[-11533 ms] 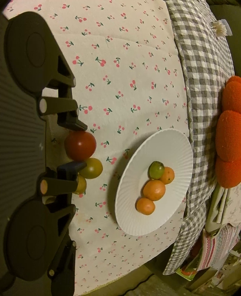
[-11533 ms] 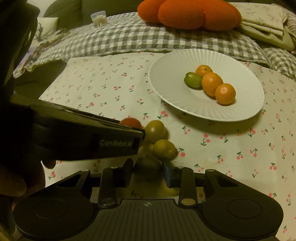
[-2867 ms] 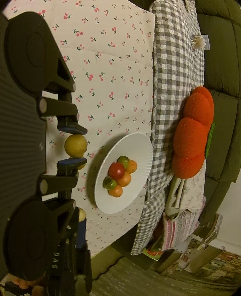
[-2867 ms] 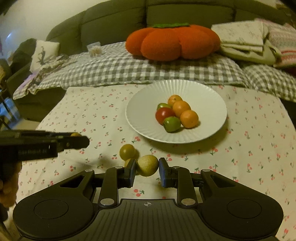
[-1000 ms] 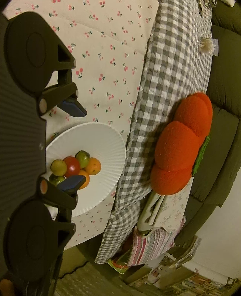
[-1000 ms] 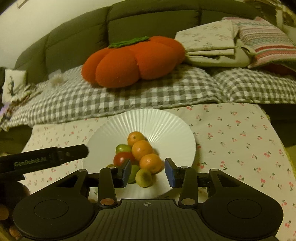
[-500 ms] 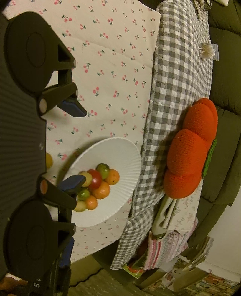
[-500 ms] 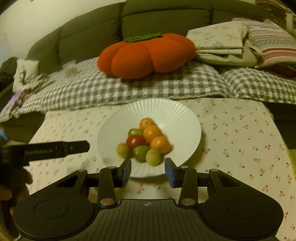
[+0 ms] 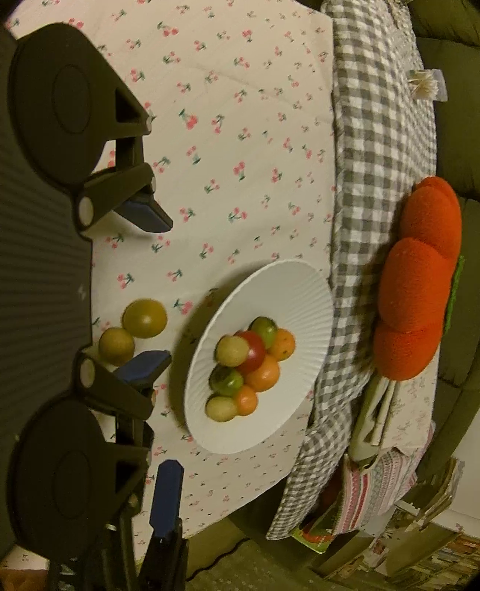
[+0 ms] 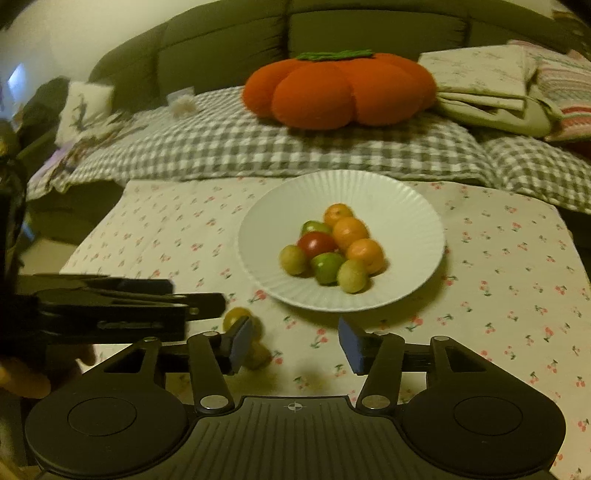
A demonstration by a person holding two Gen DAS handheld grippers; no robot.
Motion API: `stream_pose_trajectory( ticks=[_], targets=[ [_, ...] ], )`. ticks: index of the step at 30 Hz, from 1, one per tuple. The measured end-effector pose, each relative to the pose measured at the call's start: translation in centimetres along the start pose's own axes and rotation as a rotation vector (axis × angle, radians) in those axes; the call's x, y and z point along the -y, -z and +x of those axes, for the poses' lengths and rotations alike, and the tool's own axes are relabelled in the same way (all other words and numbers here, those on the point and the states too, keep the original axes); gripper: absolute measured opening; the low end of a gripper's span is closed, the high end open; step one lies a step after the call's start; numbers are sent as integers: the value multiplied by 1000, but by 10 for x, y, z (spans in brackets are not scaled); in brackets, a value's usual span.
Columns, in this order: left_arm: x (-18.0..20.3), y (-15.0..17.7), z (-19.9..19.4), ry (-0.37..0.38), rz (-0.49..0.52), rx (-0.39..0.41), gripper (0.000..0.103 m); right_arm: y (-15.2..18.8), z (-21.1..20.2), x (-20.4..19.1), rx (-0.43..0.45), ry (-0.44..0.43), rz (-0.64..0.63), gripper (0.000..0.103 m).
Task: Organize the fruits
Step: 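Withdraw both grippers from the plate toward the last two yellow-green fruits, then grasp a yellow-green fruit with the left gripper while the right grasps the other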
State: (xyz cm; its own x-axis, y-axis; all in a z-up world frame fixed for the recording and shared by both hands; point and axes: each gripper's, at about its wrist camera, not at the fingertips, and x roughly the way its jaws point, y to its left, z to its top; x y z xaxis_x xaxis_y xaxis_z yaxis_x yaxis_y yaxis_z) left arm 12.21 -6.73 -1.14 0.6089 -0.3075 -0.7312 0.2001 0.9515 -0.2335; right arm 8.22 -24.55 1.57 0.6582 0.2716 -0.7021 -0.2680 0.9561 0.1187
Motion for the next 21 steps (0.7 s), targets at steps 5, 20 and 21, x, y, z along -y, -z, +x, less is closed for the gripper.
stream_pose_trajectory(
  ticks=[5,20,21],
  targets=[
    [7,5,9,-19,23,-14,70,6,3,-5,-20,-7,-35,52],
    [10,7,26,11,-17,-13,63,27,19,-16,-97,-15,-136,58],
    [11,8,28,11,-14,-15,60,28,20,-18,-101,-17,-141,58]
  ],
)
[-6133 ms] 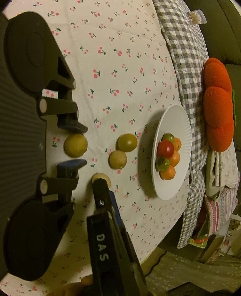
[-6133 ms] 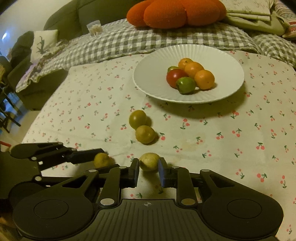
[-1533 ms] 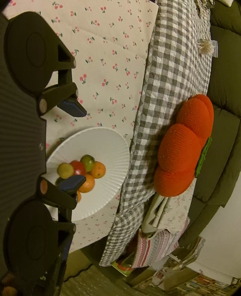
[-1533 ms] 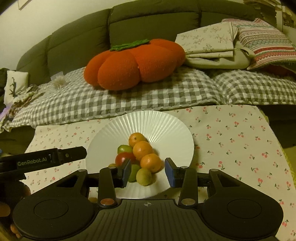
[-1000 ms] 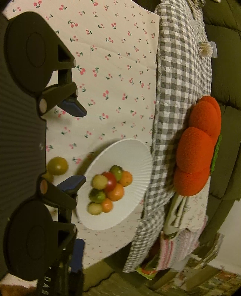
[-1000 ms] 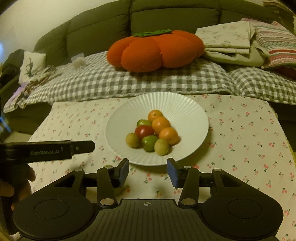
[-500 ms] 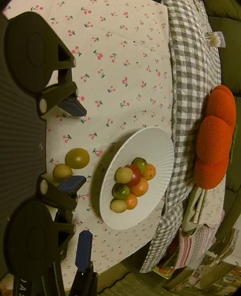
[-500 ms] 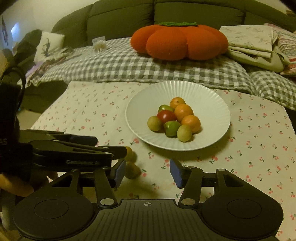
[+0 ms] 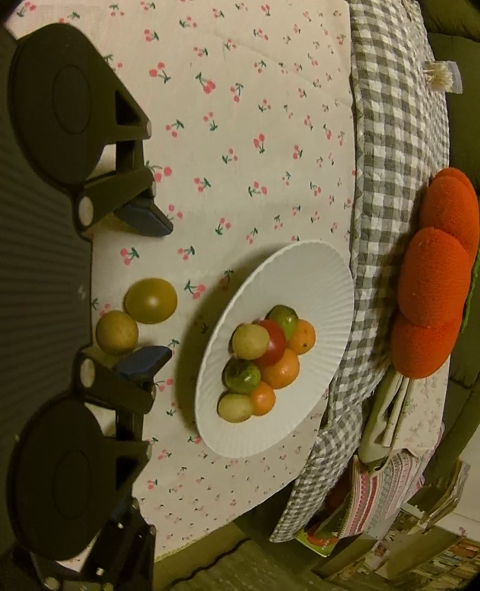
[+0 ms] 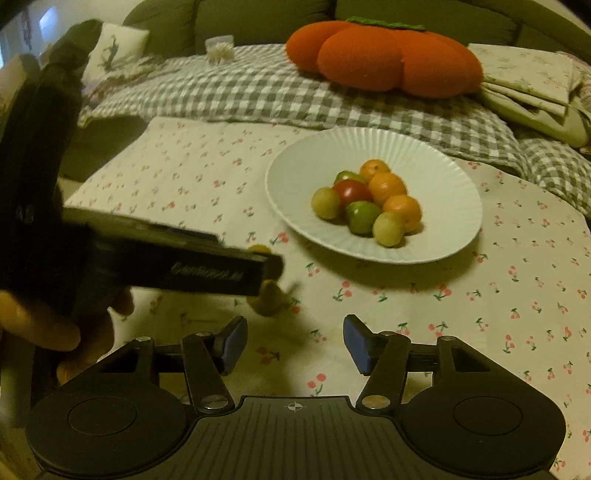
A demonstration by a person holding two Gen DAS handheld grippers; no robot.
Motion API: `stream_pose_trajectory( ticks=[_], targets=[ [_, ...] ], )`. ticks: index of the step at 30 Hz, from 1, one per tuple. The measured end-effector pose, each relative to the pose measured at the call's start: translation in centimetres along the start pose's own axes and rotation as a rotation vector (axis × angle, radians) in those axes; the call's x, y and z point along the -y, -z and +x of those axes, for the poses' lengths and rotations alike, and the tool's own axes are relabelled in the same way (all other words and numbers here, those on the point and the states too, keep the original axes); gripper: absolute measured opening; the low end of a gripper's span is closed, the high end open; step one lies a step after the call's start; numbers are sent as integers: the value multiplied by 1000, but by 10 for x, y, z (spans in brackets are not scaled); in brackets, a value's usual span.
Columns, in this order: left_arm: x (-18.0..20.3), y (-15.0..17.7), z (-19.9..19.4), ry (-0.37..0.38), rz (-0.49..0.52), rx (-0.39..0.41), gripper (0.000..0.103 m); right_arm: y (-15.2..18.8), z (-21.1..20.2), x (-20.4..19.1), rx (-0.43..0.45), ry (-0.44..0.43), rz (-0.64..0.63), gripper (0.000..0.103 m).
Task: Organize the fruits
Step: 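Grasp a yellow-green fruit with the left gripper while the right grasps the other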
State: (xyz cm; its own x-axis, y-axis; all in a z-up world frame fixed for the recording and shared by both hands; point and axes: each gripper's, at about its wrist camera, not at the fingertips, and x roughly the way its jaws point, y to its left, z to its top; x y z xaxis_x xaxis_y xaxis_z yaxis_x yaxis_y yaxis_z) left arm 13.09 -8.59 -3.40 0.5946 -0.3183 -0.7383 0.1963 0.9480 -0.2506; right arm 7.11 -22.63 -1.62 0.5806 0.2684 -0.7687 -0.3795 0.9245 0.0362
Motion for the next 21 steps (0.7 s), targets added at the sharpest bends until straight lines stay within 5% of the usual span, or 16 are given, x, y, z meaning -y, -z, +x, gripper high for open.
stream_pose_trajectory(
  ticks=[5,8,21],
  targets=[
    [2,2,4,-13,36,5,52,0,8,-7,-12,-3,-22,58],
    [-2,1,3,-1,33,-3,24,-2,11,-11,-12,-4,-30,58],
    [-25,-3,-13,-11,-3,20,25,-11,33,-24,-12,-11,-42,57]
  ],
)
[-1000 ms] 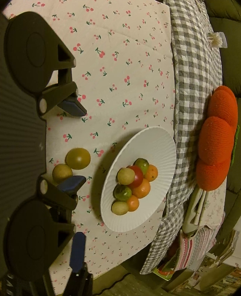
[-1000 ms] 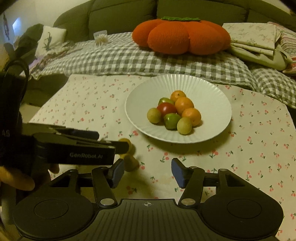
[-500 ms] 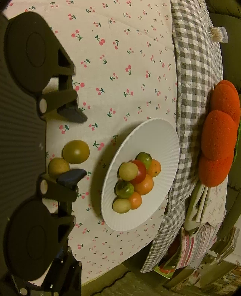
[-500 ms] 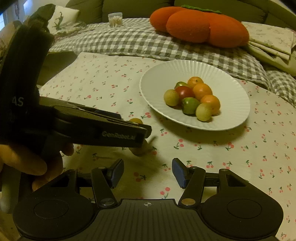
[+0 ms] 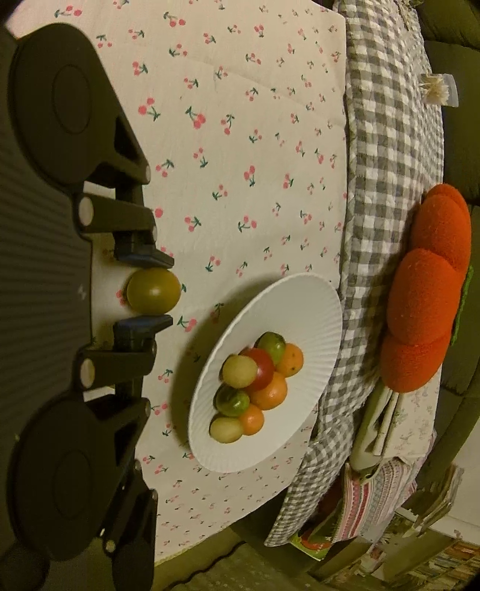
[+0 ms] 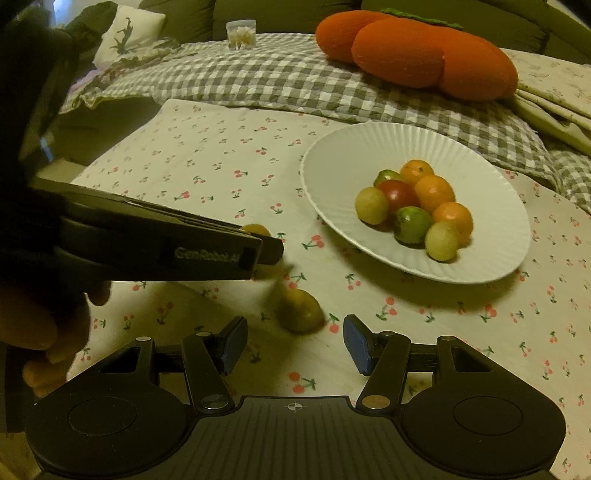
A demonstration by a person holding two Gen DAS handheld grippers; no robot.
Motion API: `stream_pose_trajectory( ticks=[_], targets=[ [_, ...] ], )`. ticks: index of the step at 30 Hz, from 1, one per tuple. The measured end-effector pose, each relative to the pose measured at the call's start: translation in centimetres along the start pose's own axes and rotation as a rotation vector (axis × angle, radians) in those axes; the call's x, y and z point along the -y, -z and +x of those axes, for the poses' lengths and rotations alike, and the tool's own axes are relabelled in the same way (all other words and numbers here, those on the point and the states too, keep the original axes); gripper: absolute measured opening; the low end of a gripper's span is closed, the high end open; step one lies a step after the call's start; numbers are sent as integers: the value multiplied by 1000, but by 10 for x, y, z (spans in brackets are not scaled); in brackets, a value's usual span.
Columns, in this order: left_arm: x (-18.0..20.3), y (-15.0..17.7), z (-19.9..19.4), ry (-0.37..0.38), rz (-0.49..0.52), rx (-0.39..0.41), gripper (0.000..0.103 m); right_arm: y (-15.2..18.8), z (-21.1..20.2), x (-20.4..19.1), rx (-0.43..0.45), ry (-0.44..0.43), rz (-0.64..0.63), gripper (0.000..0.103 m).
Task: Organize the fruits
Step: 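Grasp a yellow-green fruit with the left gripper while the right grasps the other, then carry both yellow-green fruits over the white plate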
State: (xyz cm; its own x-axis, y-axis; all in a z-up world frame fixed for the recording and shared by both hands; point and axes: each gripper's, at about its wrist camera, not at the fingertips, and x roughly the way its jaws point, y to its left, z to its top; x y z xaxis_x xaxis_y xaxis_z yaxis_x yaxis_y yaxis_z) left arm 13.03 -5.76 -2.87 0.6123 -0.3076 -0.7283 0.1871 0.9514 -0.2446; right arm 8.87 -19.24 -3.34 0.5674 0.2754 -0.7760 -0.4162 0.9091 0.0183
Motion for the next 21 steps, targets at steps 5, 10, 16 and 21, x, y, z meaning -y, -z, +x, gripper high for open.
stream_pose_trajectory(
  ticks=[5,10,16,21],
  targets=[
    [-3,0,-4,-6,17,7,25,-5,9,1,-13,-7,28,47],
    [-2,-2,-6,-8,30,17,25,-6,11,0,-21,5,22,26],
    [6,-3,-10,-1,56,33,25,-6,5,3,-7,29,28,26],
    [14,-6,-13,9,69,47,25,-7,-9,8,29,33,34,26]
  ],
)
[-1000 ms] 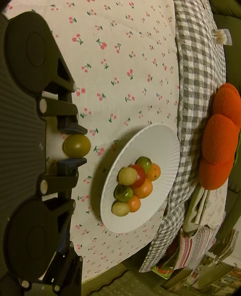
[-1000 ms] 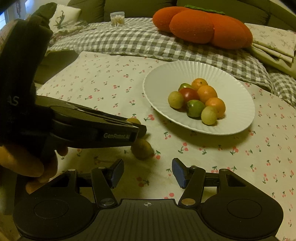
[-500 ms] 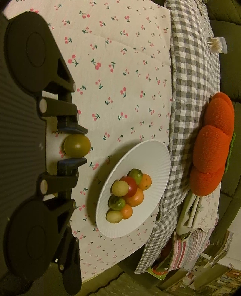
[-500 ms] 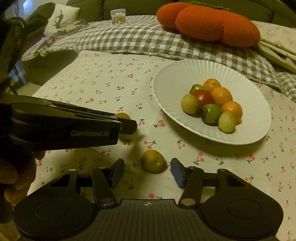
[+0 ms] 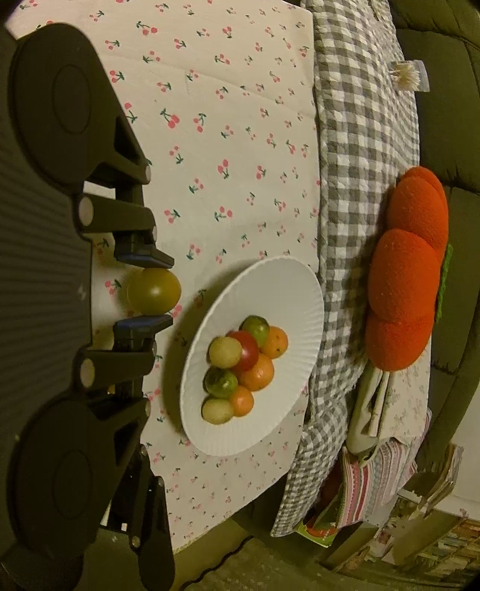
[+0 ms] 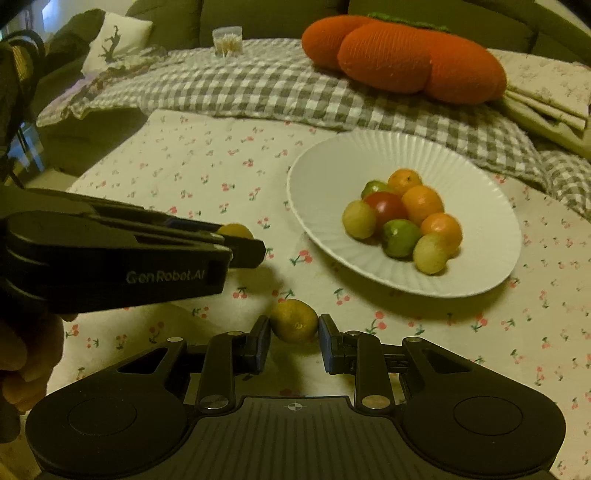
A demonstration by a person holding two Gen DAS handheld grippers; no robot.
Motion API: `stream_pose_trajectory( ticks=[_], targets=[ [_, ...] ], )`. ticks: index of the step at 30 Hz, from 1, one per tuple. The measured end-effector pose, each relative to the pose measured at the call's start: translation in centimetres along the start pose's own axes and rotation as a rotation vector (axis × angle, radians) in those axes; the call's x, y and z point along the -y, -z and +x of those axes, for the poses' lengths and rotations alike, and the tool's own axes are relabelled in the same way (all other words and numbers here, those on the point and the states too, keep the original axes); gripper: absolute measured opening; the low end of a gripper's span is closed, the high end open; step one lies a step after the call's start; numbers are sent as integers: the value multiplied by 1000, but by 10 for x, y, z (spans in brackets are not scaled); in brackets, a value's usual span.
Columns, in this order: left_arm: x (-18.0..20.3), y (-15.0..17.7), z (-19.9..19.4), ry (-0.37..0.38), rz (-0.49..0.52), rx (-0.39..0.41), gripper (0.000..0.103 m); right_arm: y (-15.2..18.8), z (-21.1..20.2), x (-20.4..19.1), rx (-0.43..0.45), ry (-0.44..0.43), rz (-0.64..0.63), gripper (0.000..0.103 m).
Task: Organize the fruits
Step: 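Carry both yellow-green fruits over the white plate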
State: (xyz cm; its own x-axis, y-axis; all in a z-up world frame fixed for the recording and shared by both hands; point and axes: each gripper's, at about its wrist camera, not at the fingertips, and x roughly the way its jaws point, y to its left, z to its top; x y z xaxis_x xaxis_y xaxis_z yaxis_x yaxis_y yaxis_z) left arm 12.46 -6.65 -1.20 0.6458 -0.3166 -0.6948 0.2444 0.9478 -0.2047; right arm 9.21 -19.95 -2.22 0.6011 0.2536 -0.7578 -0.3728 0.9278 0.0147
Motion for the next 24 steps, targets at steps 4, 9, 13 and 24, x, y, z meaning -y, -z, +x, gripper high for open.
stream_pose_trajectory(
  ticks=[4,9,13,24],
  targets=[
    [4,-5,-5,16,-3,21,25,-1,-9,3,23,1,-1,26],
    [3,-10,-9,26,-20,35,25,-1,-18,9,44,5,6,26],
    [0,-15,-12,30,-46,46,25,0,-25,16,57,15,17,26],
    [-3,-30,-9,63,-122,67,25,-8,-39,39,106,50,69,26]
  ],
)
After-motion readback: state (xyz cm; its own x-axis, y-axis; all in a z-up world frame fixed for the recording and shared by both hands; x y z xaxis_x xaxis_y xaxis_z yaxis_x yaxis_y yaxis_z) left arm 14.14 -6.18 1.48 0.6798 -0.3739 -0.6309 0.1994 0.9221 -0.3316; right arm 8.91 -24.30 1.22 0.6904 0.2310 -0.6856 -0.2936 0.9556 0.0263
